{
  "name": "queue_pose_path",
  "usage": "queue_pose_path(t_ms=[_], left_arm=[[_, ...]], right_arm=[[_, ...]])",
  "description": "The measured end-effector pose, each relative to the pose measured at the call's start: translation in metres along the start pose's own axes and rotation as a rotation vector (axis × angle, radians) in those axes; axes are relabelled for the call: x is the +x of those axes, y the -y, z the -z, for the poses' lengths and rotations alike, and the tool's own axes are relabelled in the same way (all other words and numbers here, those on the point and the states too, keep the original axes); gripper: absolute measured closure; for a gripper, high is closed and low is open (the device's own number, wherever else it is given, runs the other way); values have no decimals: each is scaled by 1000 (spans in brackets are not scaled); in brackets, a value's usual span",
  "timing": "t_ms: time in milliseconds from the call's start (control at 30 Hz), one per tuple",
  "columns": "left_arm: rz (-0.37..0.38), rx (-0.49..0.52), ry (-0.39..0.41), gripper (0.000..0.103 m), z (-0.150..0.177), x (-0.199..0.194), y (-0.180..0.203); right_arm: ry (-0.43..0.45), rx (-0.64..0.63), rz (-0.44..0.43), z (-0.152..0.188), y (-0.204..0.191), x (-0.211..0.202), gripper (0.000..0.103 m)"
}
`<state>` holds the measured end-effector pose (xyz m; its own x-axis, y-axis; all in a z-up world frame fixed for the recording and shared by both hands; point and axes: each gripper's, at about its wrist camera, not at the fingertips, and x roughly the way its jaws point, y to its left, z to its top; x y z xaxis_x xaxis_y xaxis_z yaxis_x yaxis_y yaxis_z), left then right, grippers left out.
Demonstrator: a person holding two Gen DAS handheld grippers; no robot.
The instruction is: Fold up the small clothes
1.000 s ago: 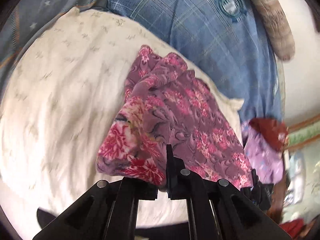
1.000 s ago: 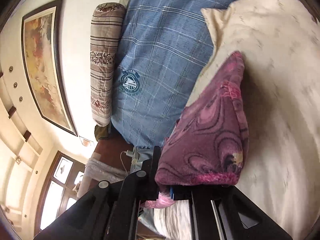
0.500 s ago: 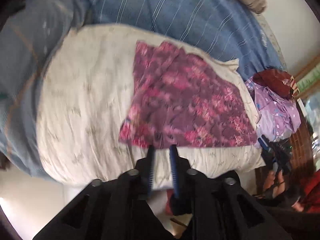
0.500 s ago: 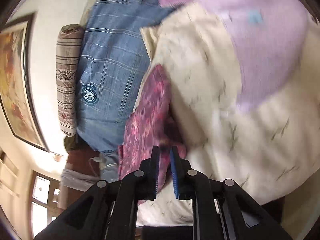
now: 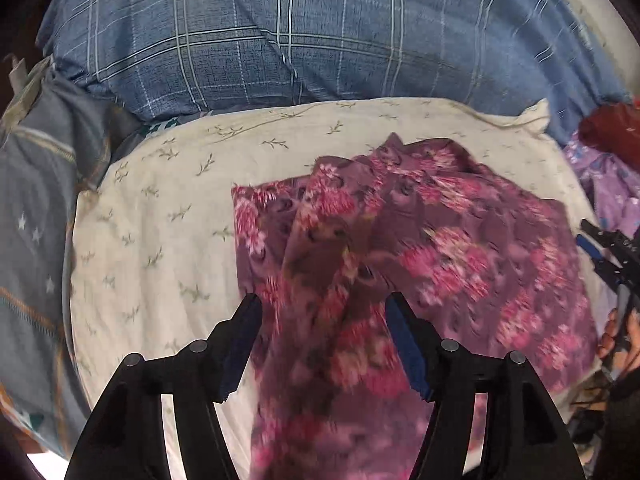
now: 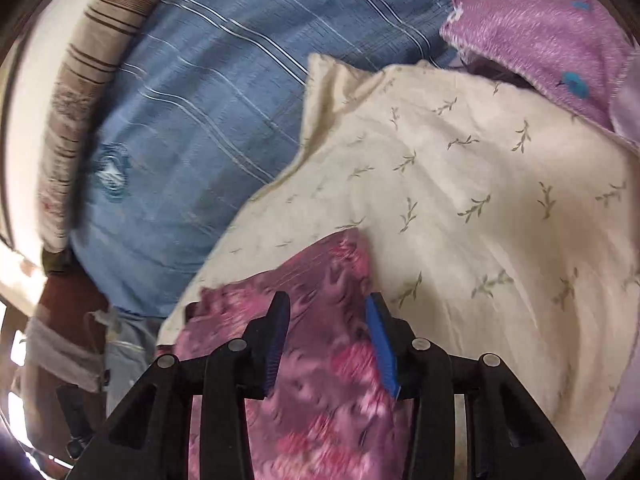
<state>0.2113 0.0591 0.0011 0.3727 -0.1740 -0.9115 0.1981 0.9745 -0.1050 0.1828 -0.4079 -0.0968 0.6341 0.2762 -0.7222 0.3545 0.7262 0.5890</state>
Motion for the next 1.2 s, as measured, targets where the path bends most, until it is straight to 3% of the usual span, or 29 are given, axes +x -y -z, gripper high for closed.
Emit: queue_pose_path(t_ms=[200, 267, 300, 333, 400, 467, 500, 567, 633, 667, 733, 800, 867, 900, 1000, 1067, 1100, 1133, 1200], left_arm=[[-201, 82, -14, 39, -24, 62, 32], [-271, 89, -12, 47, -29, 82, 37], [-272, 73, -18, 73, -33, 86, 34], [-222, 21, -29, 93, -37, 87, 28], [-118, -111, 2, 96, -39, 79, 12], [-55, -175, 58, 96, -39, 62, -2], [-33, -195, 91, 96, -38, 53, -9], [-62, -208, 106, 96, -37, 51, -18], [-80, -235, 74, 96, -38, 65, -30], [-53, -275, 40, 96, -38, 78, -41], [96, -391, -47, 94, -37, 105, -68], [272, -561, -70, 92, -31, 122, -99], [386, -673, -65, 92, -23, 124, -126], [377, -692, -58, 90, -20, 122, -133], [349, -664, 5, 77, -10, 100, -142], [349, -621, 66, 71, 1, 76, -131], [361, -599, 85, 62, 7, 66, -121], [381, -564, 101, 50, 15, 59, -108], [365, -502, 103, 39, 32, 53, -82]], right_arm=[[-49, -105, 120, -6, -14, 35, 56], [-54, -156, 127, -7, -22, 40, 56], [-38, -188, 113, -7, -27, 37, 71], [-20, -208, 87, -9, -32, 32, 101], [9, -215, 12, -15, -41, 18, 99], [28, -232, -67, -23, -57, 4, 99], [40, -236, -86, -26, -65, -2, 99], [62, -233, -146, -30, -75, -8, 99], [70, -230, -131, -33, -80, -1, 99], [59, -223, -107, -34, -78, 9, 99], [20, -213, -20, -33, -66, 33, 99], [-24, -200, 72, -28, -48, 57, 98], [-48, -189, 118, -21, -36, 65, 94], [-33, -188, 111, -17, -35, 60, 91], [13, -241, 57, -3, -50, 29, 90], [27, -290, -8, 13, -64, 5, 90], [26, -305, -45, 25, -69, -6, 88], [18, -308, -72, 37, -71, -15, 81], [-11, -291, -133, 63, -72, -24, 69]])
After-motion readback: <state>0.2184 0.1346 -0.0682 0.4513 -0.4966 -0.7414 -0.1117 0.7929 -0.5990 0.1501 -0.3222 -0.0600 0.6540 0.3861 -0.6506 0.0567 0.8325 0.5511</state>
